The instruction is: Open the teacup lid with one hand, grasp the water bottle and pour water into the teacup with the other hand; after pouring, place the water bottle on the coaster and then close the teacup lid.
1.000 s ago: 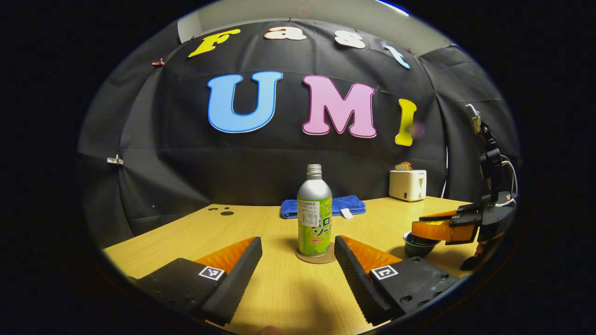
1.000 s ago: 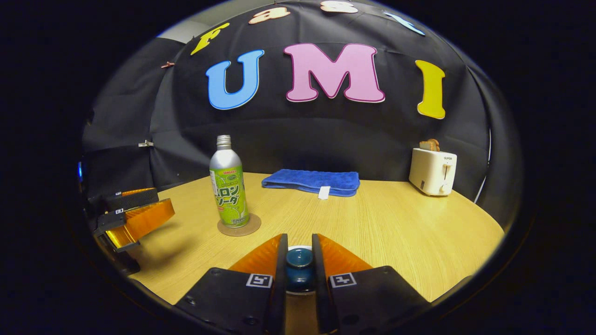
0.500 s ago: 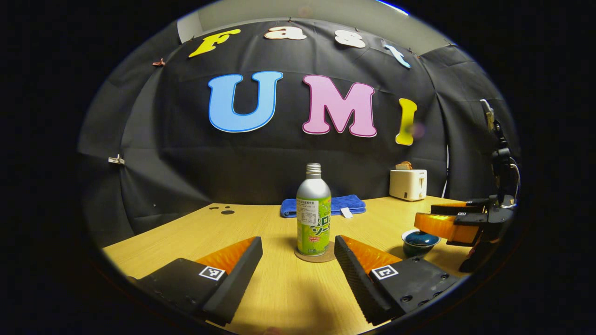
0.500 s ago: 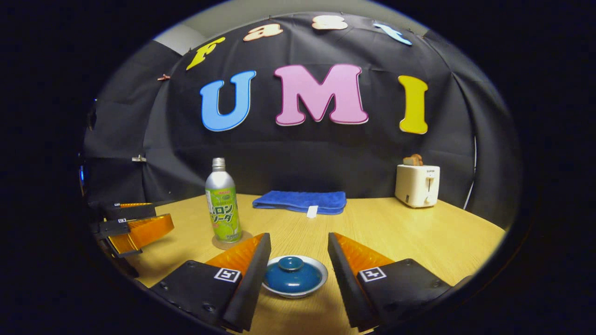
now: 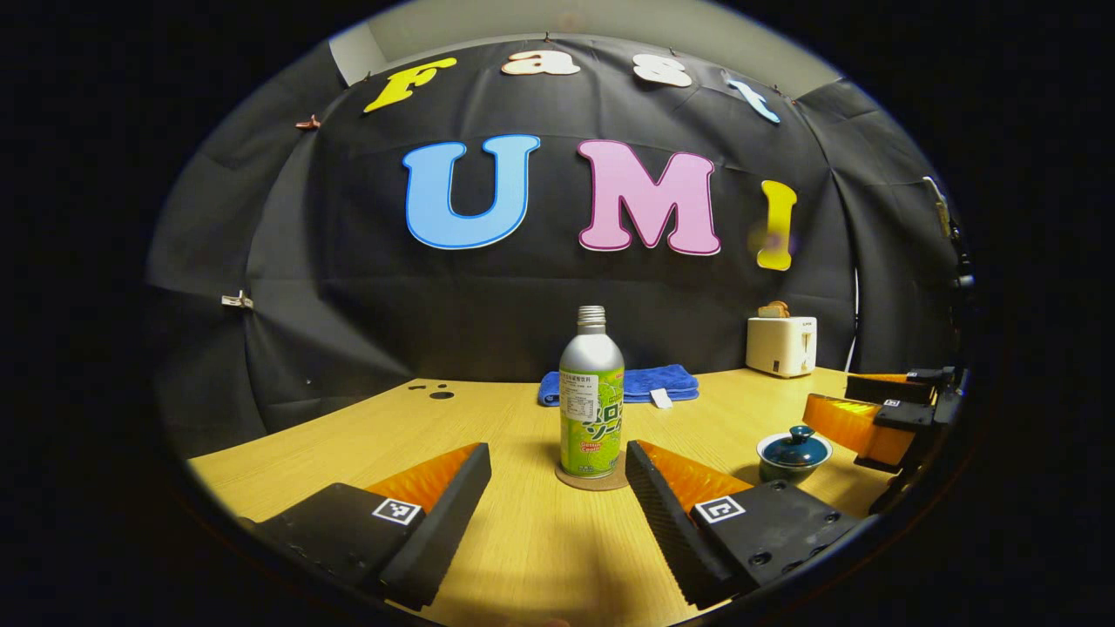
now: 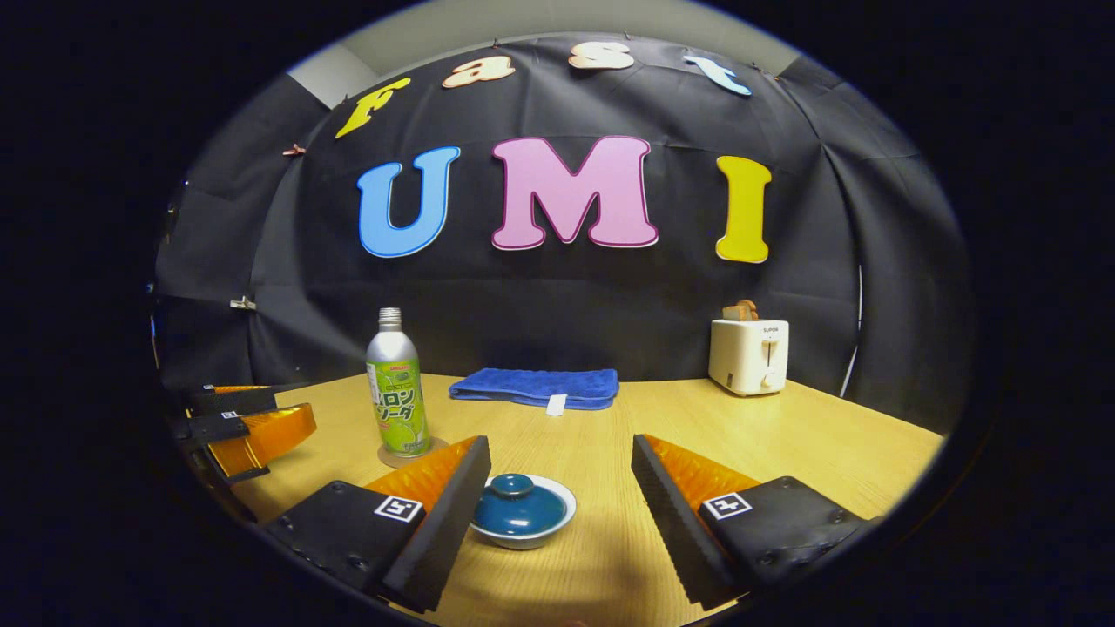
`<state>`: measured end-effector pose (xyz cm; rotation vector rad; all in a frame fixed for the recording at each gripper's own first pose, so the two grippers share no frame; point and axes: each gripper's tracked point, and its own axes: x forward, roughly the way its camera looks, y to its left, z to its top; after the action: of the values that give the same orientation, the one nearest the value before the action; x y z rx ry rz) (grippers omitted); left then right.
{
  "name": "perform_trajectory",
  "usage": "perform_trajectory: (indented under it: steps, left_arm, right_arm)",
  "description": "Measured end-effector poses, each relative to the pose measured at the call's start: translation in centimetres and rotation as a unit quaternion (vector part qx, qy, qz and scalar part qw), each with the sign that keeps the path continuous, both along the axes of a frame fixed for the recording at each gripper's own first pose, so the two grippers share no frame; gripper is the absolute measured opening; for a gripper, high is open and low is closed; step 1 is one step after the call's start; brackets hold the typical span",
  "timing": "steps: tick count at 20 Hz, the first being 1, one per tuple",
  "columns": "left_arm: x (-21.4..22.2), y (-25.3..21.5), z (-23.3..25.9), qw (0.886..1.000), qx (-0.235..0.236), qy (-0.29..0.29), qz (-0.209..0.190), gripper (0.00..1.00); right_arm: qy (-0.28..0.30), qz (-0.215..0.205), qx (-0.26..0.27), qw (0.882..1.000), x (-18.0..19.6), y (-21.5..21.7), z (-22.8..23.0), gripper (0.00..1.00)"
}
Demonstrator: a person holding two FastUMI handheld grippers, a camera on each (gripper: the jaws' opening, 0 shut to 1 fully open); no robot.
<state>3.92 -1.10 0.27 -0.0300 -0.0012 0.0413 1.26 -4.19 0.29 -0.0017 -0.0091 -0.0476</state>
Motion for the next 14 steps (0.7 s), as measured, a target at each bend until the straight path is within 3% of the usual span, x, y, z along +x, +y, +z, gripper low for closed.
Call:
perform_trajectory:
  steps: [14]
  left_arm:
    - [0.09,-0.3,0.04,1.0,0.002,-0.002,-0.011,0.98]
  right_arm:
    - [0.0,0.0,0.0,1.0,-0.13,-0.01,-0.04,1.0]
